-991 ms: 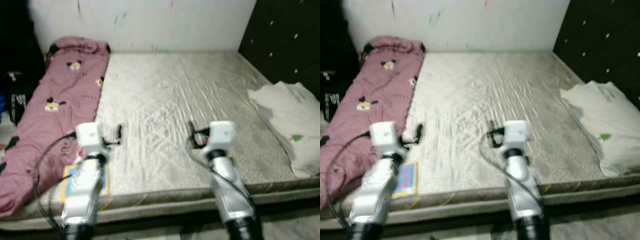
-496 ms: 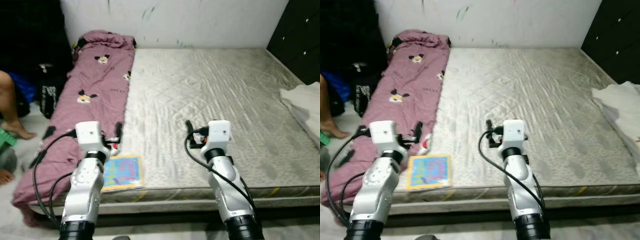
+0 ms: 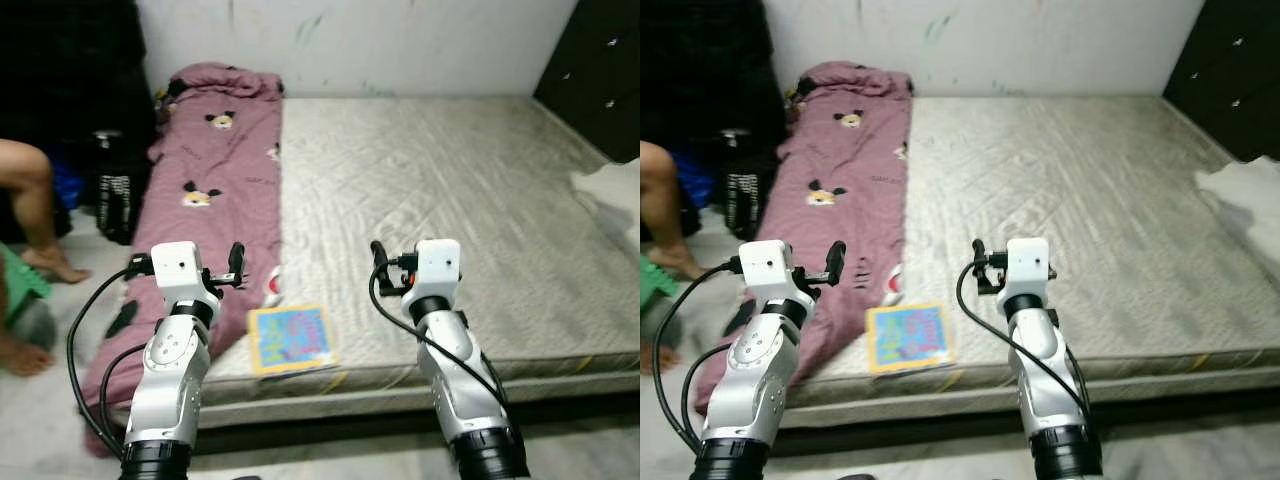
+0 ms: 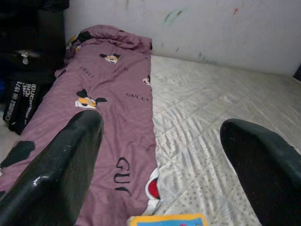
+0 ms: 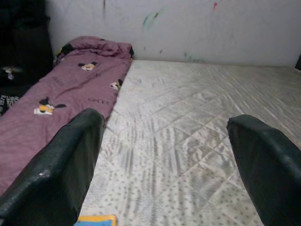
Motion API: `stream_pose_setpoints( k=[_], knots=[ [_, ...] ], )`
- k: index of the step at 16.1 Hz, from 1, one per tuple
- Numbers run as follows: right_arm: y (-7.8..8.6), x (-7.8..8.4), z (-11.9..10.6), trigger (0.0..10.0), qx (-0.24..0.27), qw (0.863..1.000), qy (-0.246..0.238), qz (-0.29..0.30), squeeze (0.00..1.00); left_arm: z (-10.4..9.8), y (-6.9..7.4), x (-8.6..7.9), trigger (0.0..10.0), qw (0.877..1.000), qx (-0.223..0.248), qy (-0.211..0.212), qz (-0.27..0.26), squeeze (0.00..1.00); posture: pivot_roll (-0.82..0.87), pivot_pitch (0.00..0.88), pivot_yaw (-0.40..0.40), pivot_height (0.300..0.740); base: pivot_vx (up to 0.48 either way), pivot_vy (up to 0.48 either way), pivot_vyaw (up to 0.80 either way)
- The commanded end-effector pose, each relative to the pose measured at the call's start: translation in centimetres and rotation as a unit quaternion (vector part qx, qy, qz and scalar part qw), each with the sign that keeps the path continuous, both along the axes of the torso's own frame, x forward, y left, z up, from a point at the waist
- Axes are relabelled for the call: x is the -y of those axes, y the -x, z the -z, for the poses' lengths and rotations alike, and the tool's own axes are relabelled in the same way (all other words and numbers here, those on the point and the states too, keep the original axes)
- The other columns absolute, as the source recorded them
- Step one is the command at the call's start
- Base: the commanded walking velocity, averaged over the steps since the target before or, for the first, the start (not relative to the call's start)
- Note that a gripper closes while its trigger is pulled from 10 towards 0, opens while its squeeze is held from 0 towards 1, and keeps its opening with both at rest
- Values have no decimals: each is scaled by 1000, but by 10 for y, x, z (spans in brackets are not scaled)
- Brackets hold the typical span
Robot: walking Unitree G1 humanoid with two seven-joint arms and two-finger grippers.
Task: Clean up the room
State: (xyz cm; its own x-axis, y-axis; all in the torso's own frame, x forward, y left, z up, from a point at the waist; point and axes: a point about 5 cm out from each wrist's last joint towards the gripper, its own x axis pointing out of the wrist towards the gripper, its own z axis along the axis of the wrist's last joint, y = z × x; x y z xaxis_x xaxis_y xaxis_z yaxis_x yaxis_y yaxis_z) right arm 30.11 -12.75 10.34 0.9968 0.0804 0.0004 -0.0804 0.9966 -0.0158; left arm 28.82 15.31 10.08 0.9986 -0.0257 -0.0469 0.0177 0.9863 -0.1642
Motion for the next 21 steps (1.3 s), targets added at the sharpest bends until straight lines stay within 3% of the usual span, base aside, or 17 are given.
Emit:
stream_pose_setpoints(
  k=[1, 5, 9, 21],
  knots=[
    [1, 11, 3, 10000, -8, 1000, 1, 18, 0, 0, -1, 8, 10000, 1000, -2, 4, 10, 0, 26, 0, -5, 740, 0, 480, 0],
    [0, 10, 2, 10000, -5, 1000, 4, 16, 0, -1, -3, 8, 10000, 1000, 1, 6, 9, 0, 24, 0, -7, 740, 0, 424, 0],
    [-1, 11, 2, 10000, -4, 1000, 6, 15, 0, -6, -1, 10, 10000, 999, 24, 20, 23, 0, 24, 0, -10, 740, 0, 0, 0],
    [-1, 9, 3, 10000, -6, 1000, 4, 15, 0, -4, -1, 10, 10000, 999, 20, 10, 30, 0, 33, 0, -6, 740, 367, 0, 0]
  ],
)
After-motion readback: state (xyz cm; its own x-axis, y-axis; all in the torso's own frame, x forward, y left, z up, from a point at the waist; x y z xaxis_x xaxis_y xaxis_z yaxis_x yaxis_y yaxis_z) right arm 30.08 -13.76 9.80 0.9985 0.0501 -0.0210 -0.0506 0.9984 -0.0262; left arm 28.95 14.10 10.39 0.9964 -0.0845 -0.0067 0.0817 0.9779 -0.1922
